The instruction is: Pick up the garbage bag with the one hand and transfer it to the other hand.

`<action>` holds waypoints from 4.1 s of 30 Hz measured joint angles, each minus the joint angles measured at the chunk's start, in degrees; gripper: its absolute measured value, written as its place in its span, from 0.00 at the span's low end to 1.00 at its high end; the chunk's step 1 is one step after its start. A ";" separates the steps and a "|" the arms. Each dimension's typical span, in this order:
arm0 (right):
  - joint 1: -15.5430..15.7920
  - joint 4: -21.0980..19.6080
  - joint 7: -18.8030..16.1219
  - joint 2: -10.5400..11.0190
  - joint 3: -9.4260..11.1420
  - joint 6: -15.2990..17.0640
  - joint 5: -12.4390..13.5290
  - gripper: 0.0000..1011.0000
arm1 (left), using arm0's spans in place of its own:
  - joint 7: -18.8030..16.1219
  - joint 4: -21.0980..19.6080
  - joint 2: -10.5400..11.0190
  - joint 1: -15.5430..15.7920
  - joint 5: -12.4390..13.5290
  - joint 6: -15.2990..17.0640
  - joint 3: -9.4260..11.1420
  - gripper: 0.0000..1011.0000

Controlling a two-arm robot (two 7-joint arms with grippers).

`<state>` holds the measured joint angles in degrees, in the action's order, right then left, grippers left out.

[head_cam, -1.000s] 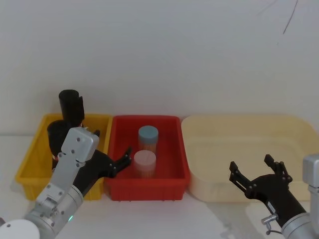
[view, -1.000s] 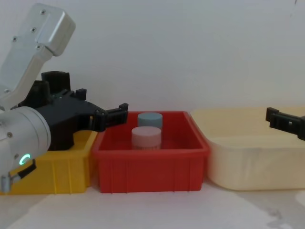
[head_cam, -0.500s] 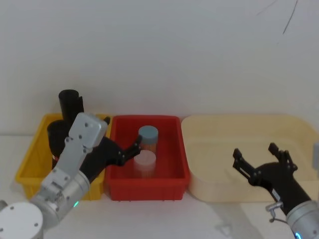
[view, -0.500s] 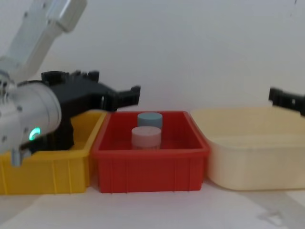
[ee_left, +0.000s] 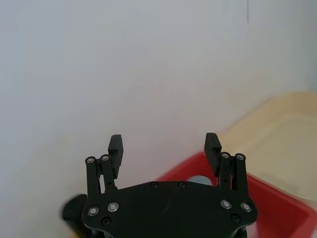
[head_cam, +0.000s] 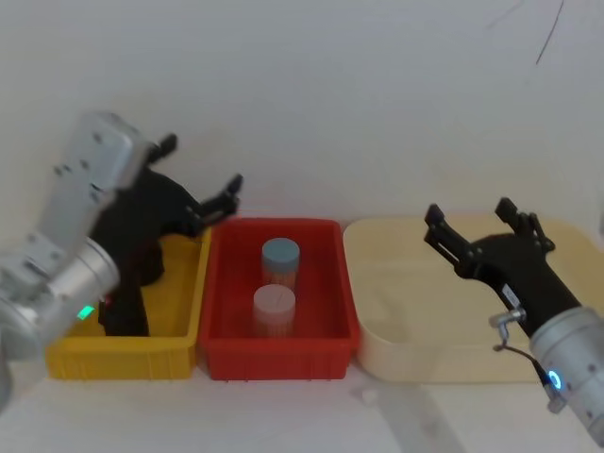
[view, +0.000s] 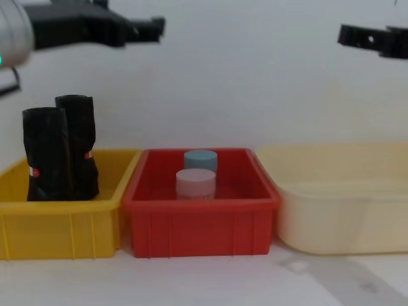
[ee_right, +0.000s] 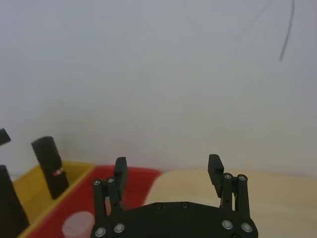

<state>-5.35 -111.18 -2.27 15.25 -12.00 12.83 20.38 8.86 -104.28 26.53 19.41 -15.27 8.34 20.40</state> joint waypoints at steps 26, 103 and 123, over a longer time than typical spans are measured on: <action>-7.19 2.66 -0.28 -3.00 -7.21 9.30 -2.78 0.99 | 6.16 -5.26 8.16 -13.62 -11.52 4.80 -20.41 0.99; -18.15 22.26 -12.03 -6.67 -13.97 14.76 -1.70 0.99 | 15.42 20.77 3.04 2.21 -9.78 4.06 -5.20 0.99; -20.33 28.04 -13.53 -7.03 -16.83 11.80 -4.88 0.99 | 15.61 21.05 2.99 2.40 -9.79 4.01 -5.05 0.99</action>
<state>-25.68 -83.14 -15.80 8.22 -28.83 24.63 15.50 24.47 -83.23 29.52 21.81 -25.06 12.35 15.35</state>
